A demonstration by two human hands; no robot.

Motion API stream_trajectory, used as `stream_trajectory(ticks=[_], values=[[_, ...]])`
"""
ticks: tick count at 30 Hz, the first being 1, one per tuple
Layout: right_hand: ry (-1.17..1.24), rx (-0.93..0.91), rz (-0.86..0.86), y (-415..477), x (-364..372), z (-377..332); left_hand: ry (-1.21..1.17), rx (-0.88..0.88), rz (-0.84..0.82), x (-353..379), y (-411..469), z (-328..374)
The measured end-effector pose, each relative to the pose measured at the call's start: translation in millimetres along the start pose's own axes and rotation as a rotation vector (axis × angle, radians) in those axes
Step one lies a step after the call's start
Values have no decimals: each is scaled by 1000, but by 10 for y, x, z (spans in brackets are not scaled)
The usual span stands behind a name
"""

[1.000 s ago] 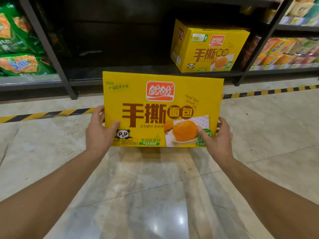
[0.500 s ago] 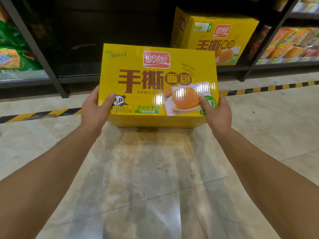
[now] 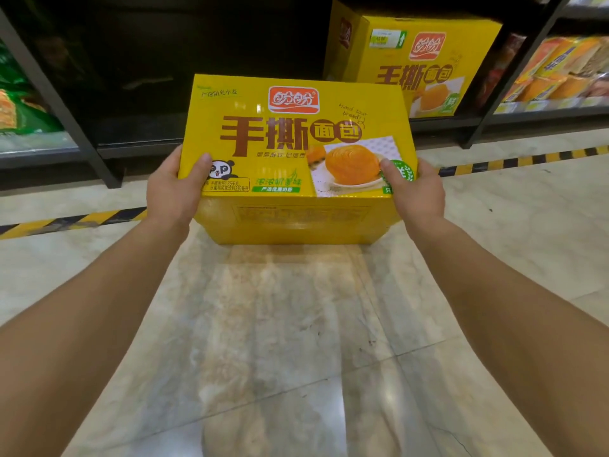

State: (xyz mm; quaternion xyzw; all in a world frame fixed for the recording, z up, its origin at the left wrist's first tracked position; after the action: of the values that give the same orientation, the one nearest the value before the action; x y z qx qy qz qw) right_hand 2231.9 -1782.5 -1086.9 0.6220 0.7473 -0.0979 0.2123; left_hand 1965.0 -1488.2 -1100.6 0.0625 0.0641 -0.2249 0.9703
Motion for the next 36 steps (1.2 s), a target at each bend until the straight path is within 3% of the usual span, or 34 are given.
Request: stream_trajectory(ticks=[9,13,20,28,36], values=[[39,-54,-1,-494,-204,25,115,50,35,-175,-409,-59],[-2,-84,-12,-782,-332,147,271,83,37,-272,-771,-43],[-60,-143,-164,-1191,-550,374,359,108,-71,-457,-1240,-190],[-365,42,-321,-1511,-723,661,510,-46,-207,-691,-1541,-380],[-443,132,-488,-1792,-696,1156,635,-233,-254,-791,-1791,-637]])
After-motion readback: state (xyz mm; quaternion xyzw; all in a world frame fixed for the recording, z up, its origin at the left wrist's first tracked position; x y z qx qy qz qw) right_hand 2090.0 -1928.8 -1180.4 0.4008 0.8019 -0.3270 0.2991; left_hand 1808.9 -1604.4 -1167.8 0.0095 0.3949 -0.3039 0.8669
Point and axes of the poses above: each hand's wrist, its own y-axis towards the middle knuckle, its own x-axis out of the palm, z = x × y, the point moved 5 cm from there along y, towards the middle knuckle, and after that the axes turned 1 degree about z, right-handed, at the moved point
